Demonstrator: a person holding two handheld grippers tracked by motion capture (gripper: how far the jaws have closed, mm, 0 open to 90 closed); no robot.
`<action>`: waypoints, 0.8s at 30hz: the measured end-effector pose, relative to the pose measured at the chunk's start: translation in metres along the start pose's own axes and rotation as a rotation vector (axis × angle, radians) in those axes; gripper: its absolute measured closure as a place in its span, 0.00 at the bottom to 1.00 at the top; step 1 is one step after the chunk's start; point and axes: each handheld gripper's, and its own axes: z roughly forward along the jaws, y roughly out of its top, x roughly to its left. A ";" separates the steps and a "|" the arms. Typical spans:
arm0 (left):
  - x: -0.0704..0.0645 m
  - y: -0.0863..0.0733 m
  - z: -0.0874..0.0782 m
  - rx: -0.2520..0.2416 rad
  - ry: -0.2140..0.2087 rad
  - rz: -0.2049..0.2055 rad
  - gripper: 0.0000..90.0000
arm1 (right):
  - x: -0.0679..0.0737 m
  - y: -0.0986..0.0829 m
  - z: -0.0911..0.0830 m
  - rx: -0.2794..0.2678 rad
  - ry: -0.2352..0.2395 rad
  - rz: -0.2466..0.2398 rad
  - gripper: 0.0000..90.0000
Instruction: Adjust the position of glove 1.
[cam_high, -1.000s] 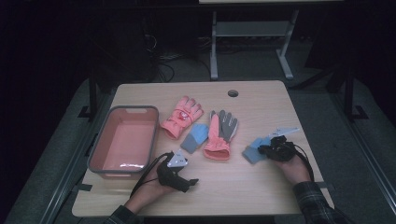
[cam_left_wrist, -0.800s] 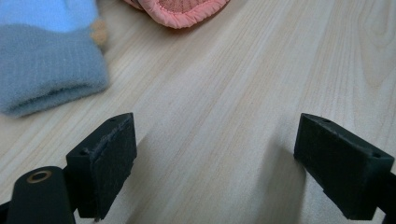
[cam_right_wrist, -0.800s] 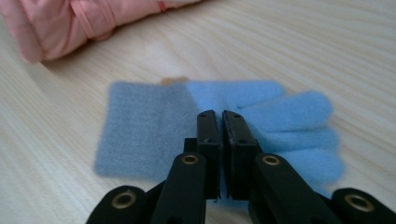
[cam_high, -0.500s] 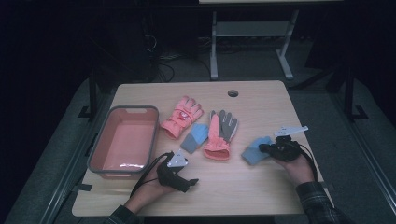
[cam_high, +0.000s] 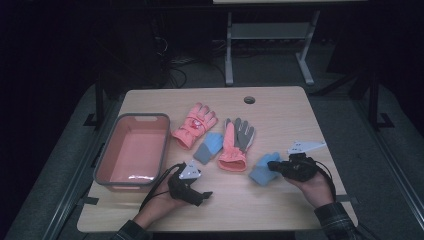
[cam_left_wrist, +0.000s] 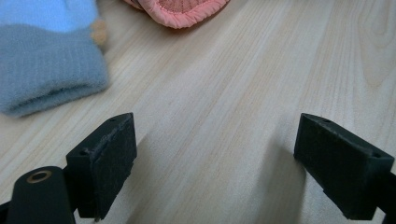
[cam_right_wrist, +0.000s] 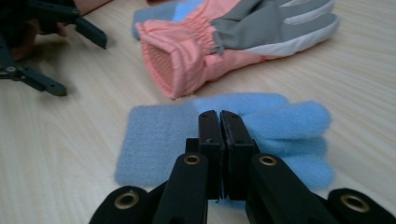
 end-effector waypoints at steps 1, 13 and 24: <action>0.000 0.000 0.000 0.001 0.000 0.000 0.14 | 0.002 0.000 0.001 0.007 0.005 -0.006 0.98; 0.000 0.000 0.000 -0.005 0.001 -0.002 0.14 | 0.037 -0.005 0.021 0.072 0.095 -0.069 0.98; 0.000 0.000 0.000 -0.005 0.001 -0.001 0.14 | 0.058 -0.005 0.041 0.113 0.148 -0.099 0.98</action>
